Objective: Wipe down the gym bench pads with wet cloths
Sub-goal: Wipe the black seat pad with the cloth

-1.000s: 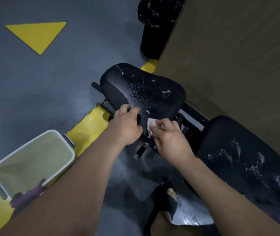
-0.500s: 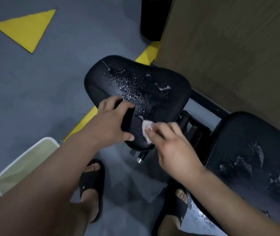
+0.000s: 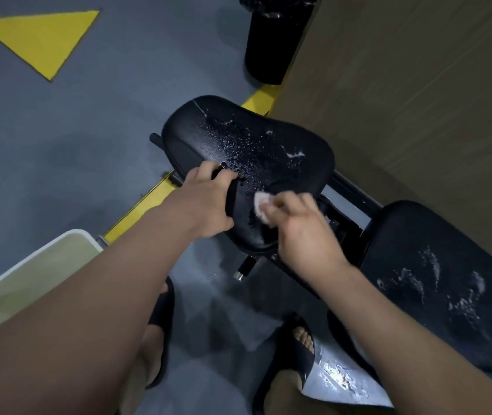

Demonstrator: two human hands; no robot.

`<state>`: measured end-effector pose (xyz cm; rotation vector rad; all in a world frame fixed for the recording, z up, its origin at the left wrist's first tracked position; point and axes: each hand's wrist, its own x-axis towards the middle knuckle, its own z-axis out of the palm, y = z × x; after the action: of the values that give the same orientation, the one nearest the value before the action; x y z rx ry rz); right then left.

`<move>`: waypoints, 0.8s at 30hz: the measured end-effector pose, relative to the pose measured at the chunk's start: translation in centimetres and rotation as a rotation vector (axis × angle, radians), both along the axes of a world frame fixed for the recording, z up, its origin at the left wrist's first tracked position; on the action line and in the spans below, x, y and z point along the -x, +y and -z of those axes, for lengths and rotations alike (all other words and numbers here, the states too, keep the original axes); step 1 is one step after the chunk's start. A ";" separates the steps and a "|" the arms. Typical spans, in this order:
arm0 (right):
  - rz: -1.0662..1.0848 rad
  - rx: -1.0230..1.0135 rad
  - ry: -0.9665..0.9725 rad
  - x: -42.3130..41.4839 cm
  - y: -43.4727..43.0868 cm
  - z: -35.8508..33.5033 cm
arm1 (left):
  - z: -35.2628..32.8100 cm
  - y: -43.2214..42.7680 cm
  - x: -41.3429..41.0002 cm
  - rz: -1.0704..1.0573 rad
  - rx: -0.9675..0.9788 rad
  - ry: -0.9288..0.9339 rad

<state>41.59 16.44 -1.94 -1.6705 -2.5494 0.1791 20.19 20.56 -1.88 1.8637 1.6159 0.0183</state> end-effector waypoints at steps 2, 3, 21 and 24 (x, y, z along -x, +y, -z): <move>0.122 -0.013 -0.020 0.3 2.9 -0.1 | 0.0 0.3 -0.2 -0.034 0.002 0.008; 0.150 -0.014 -0.007 0.7 3.6 -0.2 | 0.0 0.4 -0.4 -0.049 0.008 0.014; -0.111 -0.046 0.102 1.8 -1.9 1.5 | 1.0 1.0 0.9 -0.094 0.038 0.004; -0.105 -0.042 0.097 1.2 -0.4 1.6 | 0.8 1.0 1.2 -0.098 0.055 -0.011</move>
<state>40.35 16.04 -3.49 -1.4768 -2.5520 0.2063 19.01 21.55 -2.73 1.7391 1.6821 0.0264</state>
